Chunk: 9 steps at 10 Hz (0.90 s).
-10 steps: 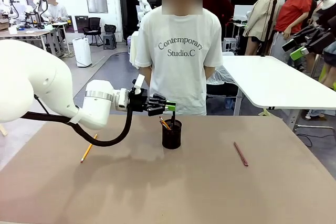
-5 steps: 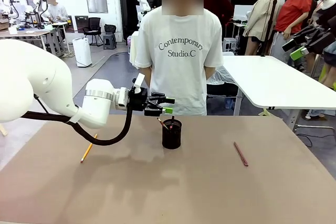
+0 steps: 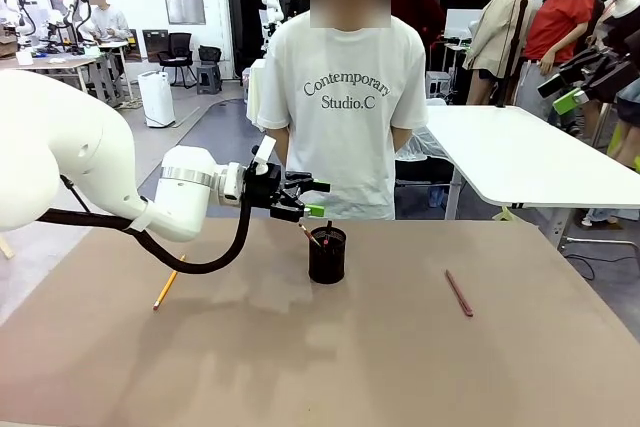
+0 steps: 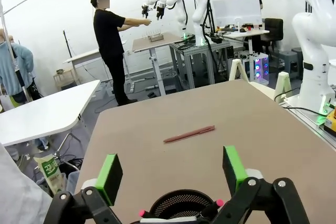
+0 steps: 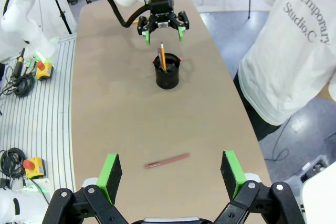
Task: Place the pens into the pen holder.
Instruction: Pick up a writing instrument from the table and place it into the Pen holder.
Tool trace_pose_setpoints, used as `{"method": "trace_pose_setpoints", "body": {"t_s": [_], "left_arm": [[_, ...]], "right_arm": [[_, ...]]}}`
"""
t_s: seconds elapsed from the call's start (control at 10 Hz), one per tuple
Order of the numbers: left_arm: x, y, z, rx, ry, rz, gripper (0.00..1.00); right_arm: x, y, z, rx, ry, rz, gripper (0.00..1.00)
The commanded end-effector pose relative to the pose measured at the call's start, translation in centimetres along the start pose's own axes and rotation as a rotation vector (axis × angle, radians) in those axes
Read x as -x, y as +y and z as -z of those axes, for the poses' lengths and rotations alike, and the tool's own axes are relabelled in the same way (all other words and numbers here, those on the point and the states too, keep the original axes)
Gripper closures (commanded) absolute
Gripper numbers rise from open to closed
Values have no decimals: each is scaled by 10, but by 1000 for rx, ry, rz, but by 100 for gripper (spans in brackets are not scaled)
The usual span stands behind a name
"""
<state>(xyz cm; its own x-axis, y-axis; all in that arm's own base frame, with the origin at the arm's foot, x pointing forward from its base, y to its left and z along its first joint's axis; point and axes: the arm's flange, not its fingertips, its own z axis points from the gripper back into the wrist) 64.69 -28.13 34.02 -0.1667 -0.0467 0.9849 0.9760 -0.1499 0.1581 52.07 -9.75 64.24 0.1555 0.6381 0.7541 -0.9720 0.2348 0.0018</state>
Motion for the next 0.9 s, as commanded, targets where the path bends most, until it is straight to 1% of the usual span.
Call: {"method": "trace_pose_setpoints", "body": {"t_s": [0.0, 0.5, 0.6, 0.7, 0.8], "left_arm": [[0, 0, 1, 2, -2, 9, 0], [1, 0, 1, 1, 0, -2, 0], [-3, -11, -14, -69, 107, -100, 0], [-11, -20, -28, -112, 173, -103, 0], [-27, -34, -44, -137, 257, -121, 0]], "right_arm": [[-1, 2, 0, -1, -5, -3, 0], [-1, 2, 0, -1, -5, -3, 0], [-1, 2, 0, -1, -5, -3, 0], [-1, 2, 0, -1, -5, -3, 0], [-1, 2, 0, -1, -5, -3, 0]]}}
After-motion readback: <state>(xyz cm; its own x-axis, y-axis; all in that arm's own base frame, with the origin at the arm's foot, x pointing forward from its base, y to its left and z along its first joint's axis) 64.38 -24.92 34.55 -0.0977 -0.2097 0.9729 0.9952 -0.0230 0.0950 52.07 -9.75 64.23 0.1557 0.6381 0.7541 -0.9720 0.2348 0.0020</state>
